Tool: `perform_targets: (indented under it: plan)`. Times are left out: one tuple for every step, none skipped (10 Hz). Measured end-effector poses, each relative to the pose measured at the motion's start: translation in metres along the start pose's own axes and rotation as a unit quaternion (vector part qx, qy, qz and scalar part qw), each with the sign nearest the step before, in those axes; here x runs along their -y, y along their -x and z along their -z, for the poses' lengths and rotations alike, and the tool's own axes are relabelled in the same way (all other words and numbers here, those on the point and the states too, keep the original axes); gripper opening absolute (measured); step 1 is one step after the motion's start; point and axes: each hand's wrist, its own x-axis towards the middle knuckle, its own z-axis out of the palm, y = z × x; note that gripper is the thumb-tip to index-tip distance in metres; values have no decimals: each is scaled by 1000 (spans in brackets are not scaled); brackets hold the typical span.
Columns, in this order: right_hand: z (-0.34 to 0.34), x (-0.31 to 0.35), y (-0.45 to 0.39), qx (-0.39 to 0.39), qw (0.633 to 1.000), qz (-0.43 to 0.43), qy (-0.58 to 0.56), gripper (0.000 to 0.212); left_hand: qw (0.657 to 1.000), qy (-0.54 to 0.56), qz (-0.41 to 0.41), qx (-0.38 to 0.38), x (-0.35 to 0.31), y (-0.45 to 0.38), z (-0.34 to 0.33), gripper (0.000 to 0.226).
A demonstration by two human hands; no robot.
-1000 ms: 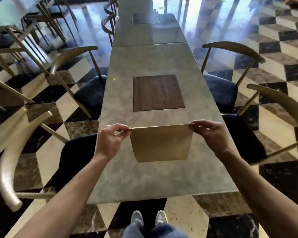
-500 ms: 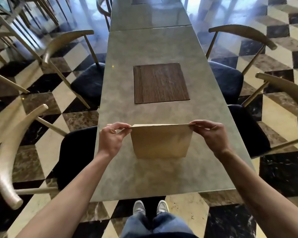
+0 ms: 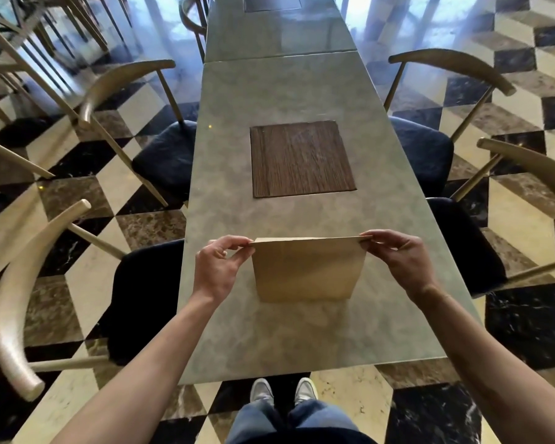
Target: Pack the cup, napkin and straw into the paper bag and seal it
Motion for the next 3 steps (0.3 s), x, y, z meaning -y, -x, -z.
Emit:
perform_targets:
  plan:
    - [0, 0, 1, 17, 1000, 15, 10, 22, 1000, -2, 3, 2, -1, 2, 2, 22]
    - [0, 6, 3, 15, 999, 18, 26, 20, 1000, -5, -8, 6, -5, 3, 5, 24]
    - [1, 15, 9, -1, 998, 37, 56, 14, 999, -8, -36, 8, -12, 8, 9, 19]
